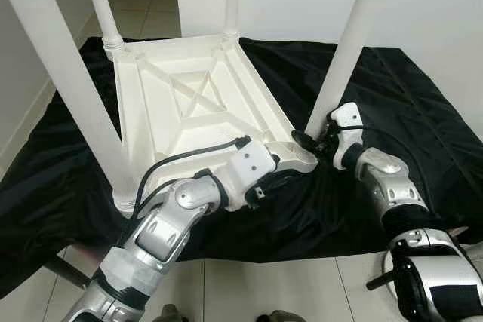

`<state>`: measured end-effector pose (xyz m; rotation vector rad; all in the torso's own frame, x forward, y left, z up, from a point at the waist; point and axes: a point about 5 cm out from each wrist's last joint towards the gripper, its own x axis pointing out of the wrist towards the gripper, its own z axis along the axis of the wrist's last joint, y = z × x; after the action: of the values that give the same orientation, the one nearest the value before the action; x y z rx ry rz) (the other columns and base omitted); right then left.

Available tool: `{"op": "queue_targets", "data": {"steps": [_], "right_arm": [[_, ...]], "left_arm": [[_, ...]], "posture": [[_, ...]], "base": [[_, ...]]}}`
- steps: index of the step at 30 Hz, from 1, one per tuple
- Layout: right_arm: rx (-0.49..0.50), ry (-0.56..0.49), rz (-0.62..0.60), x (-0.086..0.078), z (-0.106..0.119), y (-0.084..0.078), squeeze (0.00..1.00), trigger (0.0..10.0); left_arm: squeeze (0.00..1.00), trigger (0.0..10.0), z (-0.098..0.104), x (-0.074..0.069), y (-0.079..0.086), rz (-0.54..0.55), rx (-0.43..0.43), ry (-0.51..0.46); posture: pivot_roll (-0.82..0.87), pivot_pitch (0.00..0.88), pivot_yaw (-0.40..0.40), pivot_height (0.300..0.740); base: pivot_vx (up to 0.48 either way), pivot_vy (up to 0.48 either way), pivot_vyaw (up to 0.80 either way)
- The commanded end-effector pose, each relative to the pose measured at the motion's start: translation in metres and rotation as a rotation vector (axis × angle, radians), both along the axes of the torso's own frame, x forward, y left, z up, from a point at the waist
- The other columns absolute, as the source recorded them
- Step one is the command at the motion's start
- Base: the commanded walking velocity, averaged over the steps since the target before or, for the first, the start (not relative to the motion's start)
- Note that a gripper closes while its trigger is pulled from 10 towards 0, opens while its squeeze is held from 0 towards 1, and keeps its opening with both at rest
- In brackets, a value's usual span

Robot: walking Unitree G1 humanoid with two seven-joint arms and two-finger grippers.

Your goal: Building children table

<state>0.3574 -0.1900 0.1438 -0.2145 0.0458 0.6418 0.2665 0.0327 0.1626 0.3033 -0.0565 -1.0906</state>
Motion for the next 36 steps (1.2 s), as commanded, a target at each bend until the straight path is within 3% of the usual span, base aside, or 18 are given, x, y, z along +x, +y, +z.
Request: {"op": "queue_targets", "data": {"steps": [1,6,7,8,9,13,15,22,24,26,29,31,33,36], "right_arm": [[-0.042,0.027,0.015,-0.002,-0.006,-0.003,0.00,0.0],[-0.046,0.042,0.008,-0.002,-0.010,-0.007,0.00,0.0],[-0.049,0.042,-0.008,-0.002,-0.011,-0.009,0.00,6.2],[-0.049,0.042,-0.008,-0.002,-0.011,-0.009,0.00,6.2],[-0.040,0.034,-0.045,-0.001,-0.011,-0.010,0.00,10.0],[-0.030,0.031,-0.100,0.000,-0.011,-0.012,0.00,10.0],[0.025,0.025,-0.225,0.003,-0.011,-0.008,0.00,10.0],[0.135,0.037,-0.375,0.003,-0.011,0.005,0.00,10.0],[0.173,0.040,-0.435,0.002,-0.011,0.013,0.00,10.0],[0.232,0.040,-0.569,-0.004,-0.013,0.030,0.00,10.0],[0.258,0.030,-0.633,-0.008,-0.013,0.040,0.00,10.0],[0.320,-0.001,-0.730,-0.015,-0.010,0.062,0.00,10.0],[0.320,-0.001,-0.730,-0.015,-0.010,0.062,0.00,10.0],[0.379,-0.002,-0.747,-0.019,-0.006,0.076,0.00,10.0]], "left_arm": [[0.00,10.0,0.001,0.001,0.002,0.006,0.011,0.000],[0.00,10.0,0.000,0.000,0.002,0.005,0.009,0.002],[0.00,10.0,0.000,0.000,0.002,0.004,0.009,0.003],[0.00,10.0,0.000,0.000,0.002,0.004,0.009,0.003],[0.00,10.0,0.001,0.000,0.002,0.003,0.008,0.004],[0.00,10.0,0.001,0.001,0.001,0.001,0.009,0.004],[0.00,10.0,0.001,0.000,0.001,-0.004,0.009,0.006],[0.00,10.0,0.000,-0.001,-0.001,-0.012,0.008,0.011],[0.00,10.0,0.000,-0.002,-0.001,-0.014,0.008,0.013],[0.00,10.0,0.000,-0.002,0.000,-0.014,0.009,0.015],[0.00,10.0,-0.001,-0.002,-0.001,-0.015,0.009,0.017],[0.00,10.0,-0.001,-0.002,-0.001,-0.017,0.009,0.017],[0.00,10.0,-0.001,-0.002,-0.001,-0.017,0.009,0.017],[0.00,10.0,0.000,-0.002,-0.001,-0.013,0.007,0.017]], "posture": [[-0.01,0.000,-0.036,0.740],[-0.02,0.000,-0.035,0.740],[-0.02,0.000,-0.033,0.740],[-0.02,0.000,-0.033,0.740],[-0.03,0.000,-0.031,0.740],[-0.03,0.000,-0.029,0.740],[-0.03,0.000,-0.026,0.740],[-0.04,0.000,-0.022,0.740],[-0.04,0.000,-0.022,0.740],[-0.04,0.000,-0.021,0.740],[-0.04,0.000,-0.021,0.740],[-0.04,0.000,-0.020,0.740],[-0.04,0.000,-0.020,0.740],[-0.03,0.000,-0.019,0.740]], "base": [[0.000,0.000,0.00],[0.000,0.000,0.00],[0.000,0.000,0.00],[0.000,0.000,0.00],[0.000,0.000,0.00],[0.000,0.000,0.00],[0.000,0.000,0.00],[0.000,0.000,0.00],[0.000,0.000,0.00],[0.000,0.000,0.00],[0.000,0.000,0.00],[0.000,0.000,0.00],[0.000,0.000,0.00],[0.000,0.000,0.00]]}}
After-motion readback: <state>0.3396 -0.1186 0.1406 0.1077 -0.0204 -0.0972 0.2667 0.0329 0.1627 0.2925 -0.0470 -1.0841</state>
